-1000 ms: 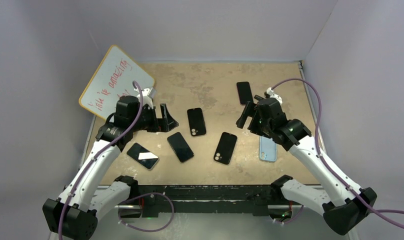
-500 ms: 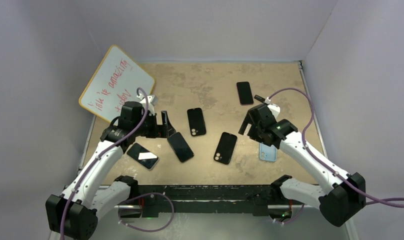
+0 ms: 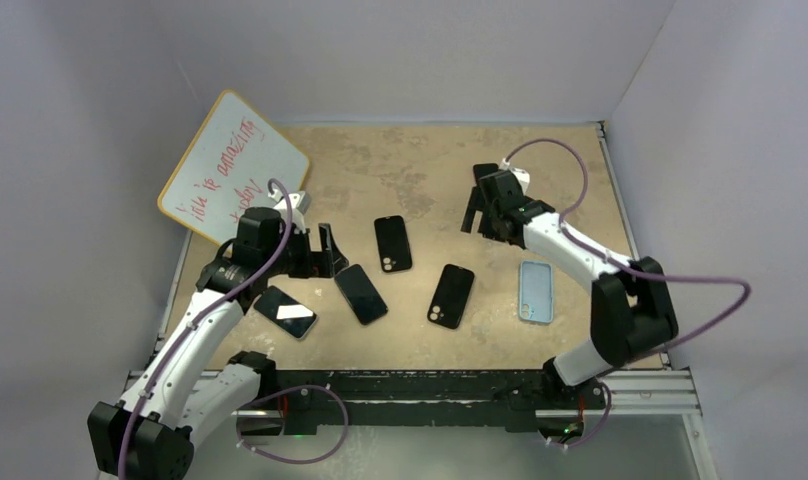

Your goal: Put the phone into the phone case

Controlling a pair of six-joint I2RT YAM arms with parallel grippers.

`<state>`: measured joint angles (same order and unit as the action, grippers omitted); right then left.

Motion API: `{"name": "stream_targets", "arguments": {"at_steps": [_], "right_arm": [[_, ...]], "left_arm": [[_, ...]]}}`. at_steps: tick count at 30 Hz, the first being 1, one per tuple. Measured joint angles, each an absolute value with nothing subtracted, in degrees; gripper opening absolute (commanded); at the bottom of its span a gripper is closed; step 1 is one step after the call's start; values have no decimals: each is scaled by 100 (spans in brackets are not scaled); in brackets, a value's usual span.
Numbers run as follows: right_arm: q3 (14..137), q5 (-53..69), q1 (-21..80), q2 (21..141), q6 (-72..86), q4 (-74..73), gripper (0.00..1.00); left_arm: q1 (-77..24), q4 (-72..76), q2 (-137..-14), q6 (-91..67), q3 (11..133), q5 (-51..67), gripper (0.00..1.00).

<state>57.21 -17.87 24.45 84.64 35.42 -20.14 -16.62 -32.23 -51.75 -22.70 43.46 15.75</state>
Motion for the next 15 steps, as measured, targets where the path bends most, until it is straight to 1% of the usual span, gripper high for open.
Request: {"name": "stream_targets", "arguments": {"at_steps": [6,15], "right_arm": [[6744,-1706,1959,9710,2740,-1420,99],[8429,-1531,1546,11332,1933,-1041,99]], "left_arm": [[-1662,-3223,-5103,-2270,4324,1559,95],[-1662,-3223,-5103,-2268,4324,1559,95]]}}
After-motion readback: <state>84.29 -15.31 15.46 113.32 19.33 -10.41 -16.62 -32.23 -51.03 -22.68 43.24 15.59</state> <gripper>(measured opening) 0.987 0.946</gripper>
